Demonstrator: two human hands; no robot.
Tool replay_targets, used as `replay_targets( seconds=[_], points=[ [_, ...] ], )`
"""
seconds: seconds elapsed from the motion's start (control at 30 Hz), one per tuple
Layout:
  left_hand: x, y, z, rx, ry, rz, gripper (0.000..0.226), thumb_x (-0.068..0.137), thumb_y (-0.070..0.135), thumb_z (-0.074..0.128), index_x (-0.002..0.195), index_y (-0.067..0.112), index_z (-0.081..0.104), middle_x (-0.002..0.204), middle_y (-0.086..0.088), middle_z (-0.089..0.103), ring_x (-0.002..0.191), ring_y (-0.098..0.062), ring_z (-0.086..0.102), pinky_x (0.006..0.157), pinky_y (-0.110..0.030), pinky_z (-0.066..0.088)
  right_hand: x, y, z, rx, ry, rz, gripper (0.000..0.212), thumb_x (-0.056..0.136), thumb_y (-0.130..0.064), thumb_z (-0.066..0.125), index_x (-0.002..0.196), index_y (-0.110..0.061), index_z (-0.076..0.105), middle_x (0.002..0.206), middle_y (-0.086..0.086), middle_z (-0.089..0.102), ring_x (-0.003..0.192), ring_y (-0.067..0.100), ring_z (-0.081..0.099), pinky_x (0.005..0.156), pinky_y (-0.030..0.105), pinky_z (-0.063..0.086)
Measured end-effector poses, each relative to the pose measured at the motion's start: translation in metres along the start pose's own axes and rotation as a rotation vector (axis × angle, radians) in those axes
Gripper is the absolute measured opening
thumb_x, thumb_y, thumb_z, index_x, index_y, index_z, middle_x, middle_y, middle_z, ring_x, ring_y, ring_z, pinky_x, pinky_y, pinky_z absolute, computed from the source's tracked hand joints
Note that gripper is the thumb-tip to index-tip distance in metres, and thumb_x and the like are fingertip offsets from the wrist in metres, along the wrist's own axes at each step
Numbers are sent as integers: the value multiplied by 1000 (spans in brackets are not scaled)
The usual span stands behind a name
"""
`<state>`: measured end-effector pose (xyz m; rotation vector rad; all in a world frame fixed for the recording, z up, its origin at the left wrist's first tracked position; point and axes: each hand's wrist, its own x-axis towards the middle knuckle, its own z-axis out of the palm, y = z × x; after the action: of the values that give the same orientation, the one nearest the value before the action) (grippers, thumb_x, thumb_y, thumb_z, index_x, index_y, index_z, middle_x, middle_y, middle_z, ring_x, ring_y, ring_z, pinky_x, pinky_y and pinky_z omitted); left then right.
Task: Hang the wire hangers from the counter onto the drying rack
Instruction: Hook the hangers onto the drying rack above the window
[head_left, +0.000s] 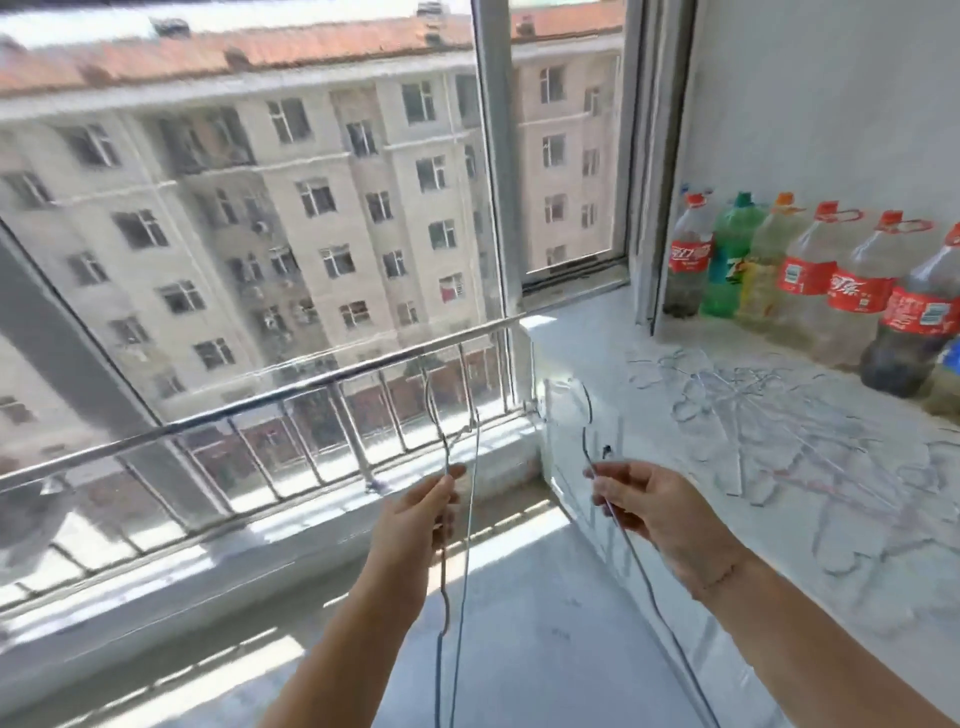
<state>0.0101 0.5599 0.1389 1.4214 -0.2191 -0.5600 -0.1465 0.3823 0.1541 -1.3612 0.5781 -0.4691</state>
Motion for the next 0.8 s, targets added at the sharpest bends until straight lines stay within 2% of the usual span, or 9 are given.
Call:
replay_targets(
  seconds=[0.13, 0.23, 0.33, 0.43, 0.53, 0.7, 0.8],
  points=[
    [-39, 32, -117, -34, 167, 64, 21, 90, 8, 56, 83, 16, 75, 63, 2, 53, 54, -10, 41, 54, -22, 32, -21, -2, 114, -5, -199, -28, 10, 84, -5, 61, 90, -9, 68, 69, 6, 65, 66, 15, 57, 60, 17, 47],
    [-79, 58, -208, 5, 259, 110, 19, 90, 8, 56, 93, 12, 74, 60, 3, 53, 53, -8, 40, 51, -19, 32, -49, -2, 203, -7, -325, -56, 11, 84, -6, 61, 92, -4, 69, 65, 5, 64, 56, 7, 56, 52, 13, 43],
    [-131, 85, -292, 40, 339, 143, 20, 90, 9, 56, 102, 10, 72, 65, 2, 51, 57, -9, 38, 51, -17, 33, -79, -3, 291, 28, -433, -48, 10, 84, -7, 62, 90, -7, 70, 63, 2, 64, 52, 4, 56, 49, 12, 43],
    [-185, 108, -364, 62, 450, 162, 19, 91, 8, 56, 98, 14, 72, 64, 3, 52, 58, -9, 39, 52, -17, 35, -112, -2, 377, 73, -541, -39, 10, 83, -7, 62, 86, -11, 70, 61, 1, 65, 55, 7, 57, 52, 13, 45],
    [-234, 125, -434, 74, 572, 186, 17, 90, 7, 56, 98, 9, 71, 62, 2, 52, 57, -10, 39, 55, -20, 33, -147, 1, 458, 92, -664, -47, 10, 82, -8, 63, 87, -11, 71, 63, 1, 66, 59, 8, 58, 57, 16, 46],
    [-292, 144, -534, 77, 733, 205, 18, 91, 7, 55, 100, 7, 70, 61, 3, 52, 55, -12, 37, 47, -15, 32, -195, -1, 579, 114, -818, -54, 10, 83, -6, 63, 90, -6, 70, 60, 0, 65, 52, 4, 56, 51, 11, 45],
    [-312, 154, -579, 45, 801, 214, 16, 90, 10, 58, 97, 6, 71, 64, -1, 49, 54, -12, 37, 51, -20, 33, -215, -7, 636, 105, -885, -93, 10, 84, -4, 61, 86, -8, 70, 57, -1, 64, 49, 4, 53, 47, 10, 42]
  ],
)
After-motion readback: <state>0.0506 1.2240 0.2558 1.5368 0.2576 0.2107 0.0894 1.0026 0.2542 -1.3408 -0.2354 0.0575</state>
